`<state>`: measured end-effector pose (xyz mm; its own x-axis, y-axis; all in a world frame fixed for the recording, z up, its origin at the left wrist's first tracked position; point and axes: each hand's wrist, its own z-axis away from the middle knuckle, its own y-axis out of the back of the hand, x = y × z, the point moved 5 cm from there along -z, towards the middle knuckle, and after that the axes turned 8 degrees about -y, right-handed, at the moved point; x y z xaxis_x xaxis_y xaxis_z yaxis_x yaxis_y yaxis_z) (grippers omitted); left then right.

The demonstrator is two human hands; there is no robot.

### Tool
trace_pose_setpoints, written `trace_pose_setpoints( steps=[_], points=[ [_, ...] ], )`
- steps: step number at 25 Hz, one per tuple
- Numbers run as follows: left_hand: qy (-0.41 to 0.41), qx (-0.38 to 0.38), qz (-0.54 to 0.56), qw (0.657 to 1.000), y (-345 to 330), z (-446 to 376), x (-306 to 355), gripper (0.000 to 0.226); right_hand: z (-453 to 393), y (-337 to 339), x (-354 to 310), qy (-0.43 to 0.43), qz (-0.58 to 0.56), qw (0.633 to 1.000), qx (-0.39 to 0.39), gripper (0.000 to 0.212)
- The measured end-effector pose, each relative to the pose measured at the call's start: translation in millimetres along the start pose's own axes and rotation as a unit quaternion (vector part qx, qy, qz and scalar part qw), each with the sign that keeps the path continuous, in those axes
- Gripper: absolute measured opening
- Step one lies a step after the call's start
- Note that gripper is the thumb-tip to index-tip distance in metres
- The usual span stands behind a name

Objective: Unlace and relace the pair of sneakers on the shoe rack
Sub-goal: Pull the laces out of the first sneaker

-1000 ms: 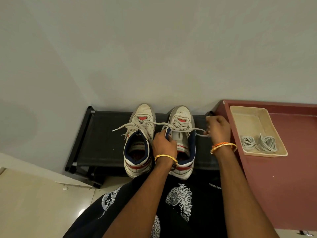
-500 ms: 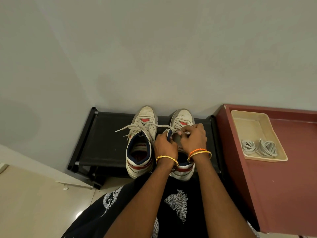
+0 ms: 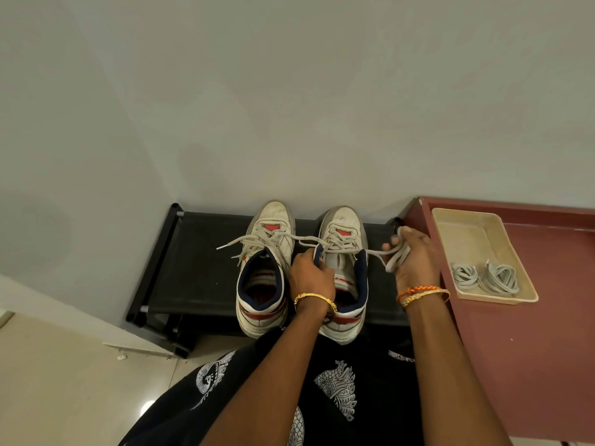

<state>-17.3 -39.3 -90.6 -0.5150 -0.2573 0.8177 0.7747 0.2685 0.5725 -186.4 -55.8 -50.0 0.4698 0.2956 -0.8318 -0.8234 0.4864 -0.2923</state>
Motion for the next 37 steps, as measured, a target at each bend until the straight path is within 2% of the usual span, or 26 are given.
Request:
trace_pose_setpoints(
  steps=[1,2,4,5,6,7,10,14,18,21,22,24,26,28,29,31,32,34,36,37],
  points=[
    [0.0,-0.001,-0.001,1.0,0,0,0,0.023,2,-9,1,0.052,0.142,0.988,0.017,0.01],
    [0.003,-0.003,-0.001,1.0,0,0,-1,0.022,4,-19,7,0.107,0.31,0.945,0.023,0.006],
    [0.006,-0.008,0.001,1.0,0,-1,-1,0.021,5,-42,28,0.164,0.567,0.807,0.012,0.014],
    [0.003,-0.01,0.002,1.0,1,0,-1,0.021,6,-51,37,0.156,0.631,0.76,0.006,0.02],
    [0.0,-0.012,0.006,1.0,1,0,-1,0.019,7,-57,44,0.145,0.662,0.735,0.001,0.024],
    [-0.003,-0.014,0.011,1.0,1,1,-1,0.018,8,-61,48,0.14,0.672,0.727,0.002,0.025],
    [0.0,-0.014,0.015,1.0,3,1,-2,0.018,6,-64,51,0.132,0.662,0.737,-0.002,0.023],
    [0.0,-0.005,0.011,1.0,1,0,-3,0.022,10,-50,35,0.109,0.553,0.825,-0.019,0.009],
    [0.016,0.001,-0.001,1.0,2,0,-2,0.023,6,-22,9,0.067,0.439,0.894,-0.05,0.018],
    [0.028,-0.001,0.006,1.0,2,0,-1,0.024,-3,5,1,-0.037,0.256,0.966,-0.003,0.027],
    [0.03,-0.002,0.006,1.0,1,0,-1,0.023,-6,13,3,-0.067,0.191,0.979,0.008,0.025],
    [0.034,-0.004,0.003,0.999,1,1,-1,0.022,-9,20,9,-0.085,0.119,0.989,0.008,0.019],
    [0.033,-0.002,0.003,0.999,2,1,-1,0.02,-11,22,10,-0.06,0.102,0.993,0.02,0.018],
    [0.023,-0.001,-0.003,1.0,4,2,-1,0.018,-7,20,-1,0.01,0.043,0.999,0.031,0.018],
    [0.014,-0.001,-0.01,1.0,5,2,0,0.017,-4,18,-9,0.048,-0.021,0.998,0.025,0.018],
    [-0.007,-0.004,-0.025,1.0,6,2,2,0.019,-1,16,-22,0.113,-0.111,0.987,0.019,0.019],
    [-0.017,-0.006,-0.035,0.999,6,1,5,0.021,-1,17,-26,0.147,-0.072,0.986,0.04,0.02],
    [-0.04,-0.011,-0.056,0.998,6,-1,9,0.026,-2,11,-24,0.19,0.174,0.963,0.084,0.029],
    [-0.073,-0.016,-0.076,0.994,6,-2,15,0.034,-11,-4,4,0.124,0.389,0.912,0.023,0.039],
    [-0.093,-0.018,-0.093,0.991,6,-3,18,0.038,-13,-9,19,0.06,0.436,0.898,-0.013,0.04]
  ],
)
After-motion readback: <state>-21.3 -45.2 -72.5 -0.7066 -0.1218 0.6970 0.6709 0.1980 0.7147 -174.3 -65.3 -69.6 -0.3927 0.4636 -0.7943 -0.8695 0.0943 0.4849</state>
